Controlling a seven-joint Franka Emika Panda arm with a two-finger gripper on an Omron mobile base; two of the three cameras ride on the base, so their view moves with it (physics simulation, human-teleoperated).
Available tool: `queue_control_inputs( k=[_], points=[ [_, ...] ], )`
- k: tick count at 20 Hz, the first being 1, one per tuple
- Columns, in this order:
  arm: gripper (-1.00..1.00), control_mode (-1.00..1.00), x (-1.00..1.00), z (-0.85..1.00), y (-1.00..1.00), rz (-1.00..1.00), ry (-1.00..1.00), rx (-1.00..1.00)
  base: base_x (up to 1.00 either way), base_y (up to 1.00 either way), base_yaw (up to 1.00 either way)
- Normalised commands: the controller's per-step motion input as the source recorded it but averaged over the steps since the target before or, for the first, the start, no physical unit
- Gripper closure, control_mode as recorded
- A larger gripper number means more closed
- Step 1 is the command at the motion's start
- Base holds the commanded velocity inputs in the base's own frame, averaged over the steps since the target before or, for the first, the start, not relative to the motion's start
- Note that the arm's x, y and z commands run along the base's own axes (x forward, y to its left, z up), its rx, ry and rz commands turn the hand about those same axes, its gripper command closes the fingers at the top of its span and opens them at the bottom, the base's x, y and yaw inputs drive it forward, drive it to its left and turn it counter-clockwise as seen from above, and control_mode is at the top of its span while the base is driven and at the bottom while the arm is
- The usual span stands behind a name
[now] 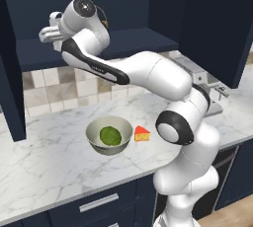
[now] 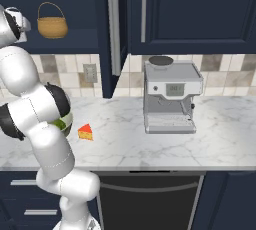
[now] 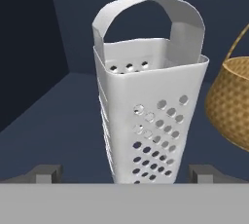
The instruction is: Pick the cheese from the fridge and the cheese grater from the cabinet and place them next to the salad bowl.
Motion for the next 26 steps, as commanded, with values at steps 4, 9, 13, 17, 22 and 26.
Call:
queue_control_inputs(
  k=[4,9,13,17,22,26],
  points=[
    [-1.0,-1.0,0.17,-0.04,0.0,0.0,0.0,0.0,0.0,0.0,0.0],
    [-1.0,-1.0,0.05,-0.05,0.01,0.0,0.0,0.0,0.0,0.0,0.0],
    [-1.0,-1.0,0.02,-0.2,0.02,0.0,0.0,0.0,0.0,0.0,0.0],
    [-1.0,-1.0,0.06,-0.2,0.03,0.0,0.0,0.0,0.0,0.0,0.0],
    [-1.0,-1.0,0.11,-0.04,0.0,0.0,0.0,0.0,0.0,0.0,0.0],
    [-1.0,-1.0,0.2,-0.13,0.0,-0.07,0.0,0.0,0.0,0.0,0.0]
  ],
)
